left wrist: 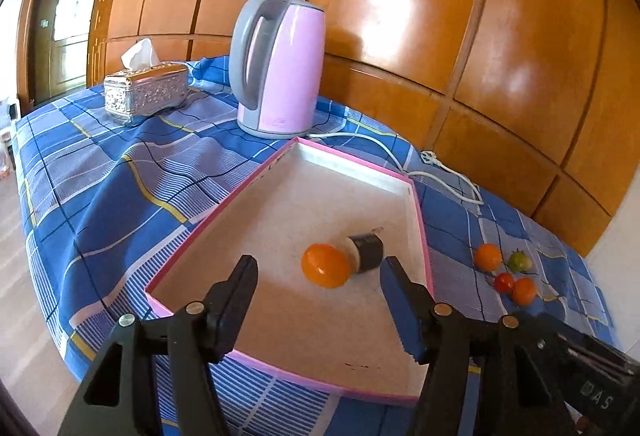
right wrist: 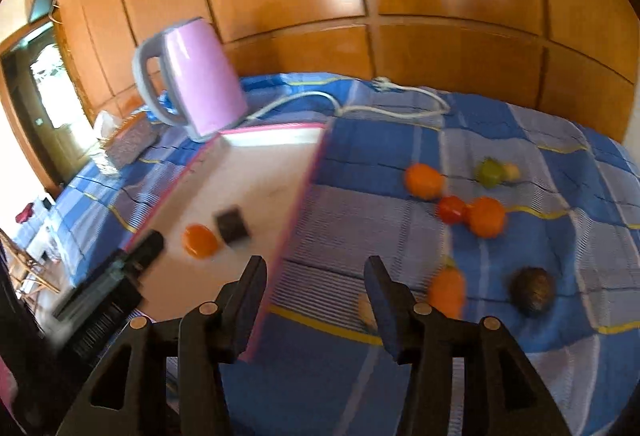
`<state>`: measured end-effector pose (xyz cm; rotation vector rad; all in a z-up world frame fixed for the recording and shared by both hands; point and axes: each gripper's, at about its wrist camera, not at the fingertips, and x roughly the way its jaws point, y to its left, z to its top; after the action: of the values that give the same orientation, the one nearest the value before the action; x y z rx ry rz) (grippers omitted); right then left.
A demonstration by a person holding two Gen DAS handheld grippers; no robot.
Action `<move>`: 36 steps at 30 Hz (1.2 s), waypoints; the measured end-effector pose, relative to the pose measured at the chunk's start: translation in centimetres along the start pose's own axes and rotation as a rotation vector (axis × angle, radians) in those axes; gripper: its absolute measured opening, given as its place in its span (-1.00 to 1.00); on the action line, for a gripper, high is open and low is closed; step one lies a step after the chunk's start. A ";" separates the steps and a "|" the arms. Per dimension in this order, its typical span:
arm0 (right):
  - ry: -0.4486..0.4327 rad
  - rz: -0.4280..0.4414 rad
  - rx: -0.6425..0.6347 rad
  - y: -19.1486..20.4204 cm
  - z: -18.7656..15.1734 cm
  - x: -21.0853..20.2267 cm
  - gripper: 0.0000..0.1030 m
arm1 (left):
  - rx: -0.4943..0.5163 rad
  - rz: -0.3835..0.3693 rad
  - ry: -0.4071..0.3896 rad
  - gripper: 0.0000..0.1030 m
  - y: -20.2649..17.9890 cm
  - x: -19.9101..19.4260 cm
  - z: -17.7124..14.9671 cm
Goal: Organize fruits
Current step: 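Carry the cube and orange into the pink tray and open both tools, then move the right tool to the carrot while the left tool approaches the beige root slice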
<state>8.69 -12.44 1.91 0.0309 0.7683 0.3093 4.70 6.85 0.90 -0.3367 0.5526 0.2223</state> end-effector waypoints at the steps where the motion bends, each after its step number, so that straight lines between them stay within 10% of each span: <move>1: 0.004 -0.014 0.006 -0.7 -0.3 -0.1 0.00 | 0.005 0.000 0.001 0.25 -0.1 0.0 0.0; 36: 0.125 -0.173 0.295 -11.6 -3.9 0.7 -0.01 | 0.304 -0.186 0.045 0.25 -6.8 -0.9 -3.0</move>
<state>9.50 -23.62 -3.01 0.2241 0.9301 0.0318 4.54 -0.63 0.71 -0.0962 0.5866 -0.0505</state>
